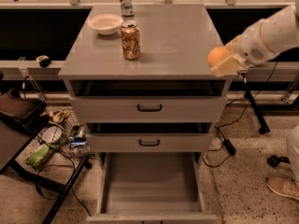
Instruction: Pick orange from bottom drawer and place on counter
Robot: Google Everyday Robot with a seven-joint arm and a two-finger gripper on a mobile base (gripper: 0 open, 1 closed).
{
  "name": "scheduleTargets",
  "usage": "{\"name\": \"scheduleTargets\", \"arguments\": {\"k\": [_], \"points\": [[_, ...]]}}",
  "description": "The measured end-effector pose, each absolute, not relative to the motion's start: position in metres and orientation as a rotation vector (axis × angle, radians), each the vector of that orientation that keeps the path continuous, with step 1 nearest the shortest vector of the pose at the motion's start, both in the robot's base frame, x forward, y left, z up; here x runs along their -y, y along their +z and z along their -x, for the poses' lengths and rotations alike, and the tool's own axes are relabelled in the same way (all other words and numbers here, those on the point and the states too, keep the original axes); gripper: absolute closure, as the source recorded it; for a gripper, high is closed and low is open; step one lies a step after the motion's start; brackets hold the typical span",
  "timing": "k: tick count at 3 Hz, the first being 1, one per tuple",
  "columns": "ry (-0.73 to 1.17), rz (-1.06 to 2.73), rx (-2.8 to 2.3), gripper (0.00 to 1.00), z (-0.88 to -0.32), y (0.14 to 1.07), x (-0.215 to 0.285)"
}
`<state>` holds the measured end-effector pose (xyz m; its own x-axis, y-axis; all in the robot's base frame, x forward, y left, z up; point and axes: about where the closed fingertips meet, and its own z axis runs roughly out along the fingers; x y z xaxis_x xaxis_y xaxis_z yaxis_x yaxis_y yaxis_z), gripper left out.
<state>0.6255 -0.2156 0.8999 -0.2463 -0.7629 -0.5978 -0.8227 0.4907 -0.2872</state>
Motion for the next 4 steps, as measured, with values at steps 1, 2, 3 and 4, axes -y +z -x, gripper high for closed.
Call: {"name": "scheduleTargets", "arguments": {"k": [1, 2, 3, 4], "points": [[-0.026, 1.145, -1.975, 1.0, -0.679, 0.949, 0.224], [-0.073, 1.039, -1.899, 1.0, -0.734, 0.963, 0.239], [-0.021, 0.994, -1.879, 1.0, -0.791, 0.929, 0.249], [0.086, 0.997, -1.891, 1.0, -0.834, 0.868, 0.244]]}}
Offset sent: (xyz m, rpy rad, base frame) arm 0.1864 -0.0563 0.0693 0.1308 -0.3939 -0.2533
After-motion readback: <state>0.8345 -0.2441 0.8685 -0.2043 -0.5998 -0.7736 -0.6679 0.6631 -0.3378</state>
